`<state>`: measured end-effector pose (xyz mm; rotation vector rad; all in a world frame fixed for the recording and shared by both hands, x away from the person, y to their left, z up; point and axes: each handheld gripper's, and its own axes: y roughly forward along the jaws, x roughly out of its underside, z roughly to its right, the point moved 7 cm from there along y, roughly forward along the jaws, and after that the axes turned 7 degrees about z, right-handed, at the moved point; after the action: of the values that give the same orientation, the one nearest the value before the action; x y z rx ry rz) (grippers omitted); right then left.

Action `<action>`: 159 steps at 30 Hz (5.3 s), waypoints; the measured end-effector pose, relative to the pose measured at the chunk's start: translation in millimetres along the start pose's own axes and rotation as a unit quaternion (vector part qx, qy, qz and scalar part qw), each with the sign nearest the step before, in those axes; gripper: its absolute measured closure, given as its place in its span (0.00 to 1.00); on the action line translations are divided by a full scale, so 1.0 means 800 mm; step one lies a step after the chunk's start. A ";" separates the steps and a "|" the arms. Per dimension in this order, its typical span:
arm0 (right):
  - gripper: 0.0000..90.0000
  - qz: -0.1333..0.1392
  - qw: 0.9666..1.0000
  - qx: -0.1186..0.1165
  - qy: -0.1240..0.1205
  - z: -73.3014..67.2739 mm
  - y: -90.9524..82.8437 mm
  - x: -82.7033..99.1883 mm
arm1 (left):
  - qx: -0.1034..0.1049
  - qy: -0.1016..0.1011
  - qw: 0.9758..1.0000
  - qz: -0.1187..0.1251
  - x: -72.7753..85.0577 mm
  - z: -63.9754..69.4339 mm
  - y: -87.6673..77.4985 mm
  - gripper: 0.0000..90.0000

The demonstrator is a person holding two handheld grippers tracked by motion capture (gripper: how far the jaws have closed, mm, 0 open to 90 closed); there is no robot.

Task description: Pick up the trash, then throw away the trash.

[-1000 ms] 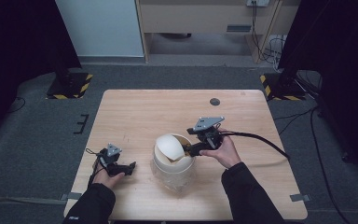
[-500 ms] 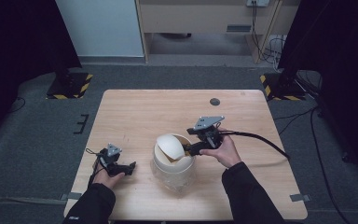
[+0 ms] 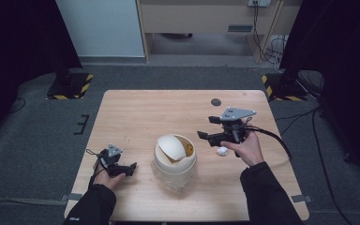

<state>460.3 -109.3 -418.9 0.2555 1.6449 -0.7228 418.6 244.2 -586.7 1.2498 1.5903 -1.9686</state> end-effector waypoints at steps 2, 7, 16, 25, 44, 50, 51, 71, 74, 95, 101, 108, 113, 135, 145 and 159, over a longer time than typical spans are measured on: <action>0.26 0.003 1.000 0.005 0.003 0.004 -0.005 0.002 | 0.000 0.000 1.000 0.000 0.000 0.000 0.000 0.00; 0.26 0.014 0.999 0.044 0.028 0.031 -0.029 0.022 | -0.001 -0.001 1.000 0.000 0.000 0.000 0.000 0.00; 0.27 0.002 0.995 0.085 0.052 0.061 -0.041 0.066 | -0.001 -0.001 1.000 0.000 0.000 0.000 0.000 0.00; 0.30 -0.078 0.989 0.119 0.042 0.084 -0.026 0.126 | 0.000 0.000 1.000 0.000 0.000 0.001 0.000 0.00; 0.48 -0.194 0.976 0.094 0.023 0.079 -0.004 0.185 | 0.002 0.001 1.000 -0.001 0.000 0.001 0.000 0.00; 0.55 -0.198 0.976 0.081 0.029 0.077 -0.003 0.188 | 0.002 0.001 1.000 -0.001 0.000 0.001 0.000 0.00; 0.55 -0.199 0.976 0.079 0.029 0.077 -0.002 0.189 | 0.002 0.001 1.000 -0.001 0.000 0.001 0.000 0.00; 0.77 -0.218 0.973 0.065 0.050 0.069 -0.001 0.191 | 0.003 0.002 1.000 -0.001 0.000 0.001 0.000 0.00; 0.77 -0.215 0.973 0.064 0.053 0.068 -0.002 0.188 | 0.003 0.002 1.000 -0.001 0.000 0.002 0.000 0.00; 0.77 -0.121 0.986 0.074 0.083 0.074 -0.028 0.140 | 0.004 0.003 1.000 -0.001 0.000 0.002 0.000 0.00; 0.77 -0.080 0.991 0.071 0.086 0.071 -0.034 0.115 | 0.004 0.003 1.000 -0.001 0.000 0.002 0.000 0.00; 0.77 -0.036 0.994 0.064 0.085 0.068 -0.047 0.083 | 0.004 0.002 1.000 -0.001 0.000 0.002 0.000 0.00; 0.77 -0.003 0.994 0.057 0.088 0.066 -0.054 0.063 | 0.005 0.003 1.000 -0.001 0.000 0.002 0.000 0.00; 0.77 0.101 0.992 0.000 0.069 0.030 -0.078 -0.016 | 0.006 0.004 1.000 -0.001 0.000 0.002 0.000 0.00; 0.77 0.114 0.992 -0.021 0.055 0.014 -0.077 -0.032 | 0.005 0.004 1.000 -0.001 0.000 0.003 0.000 0.00; 0.77 0.120 0.991 -0.051 0.041 -0.011 -0.067 -0.049 | 0.005 0.004 1.000 0.000 0.000 0.003 0.000 0.00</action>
<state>432.8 -136.8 -364.5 0.4066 1.6880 -0.4487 417.4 242.3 -586.7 1.2625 1.5869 -1.9771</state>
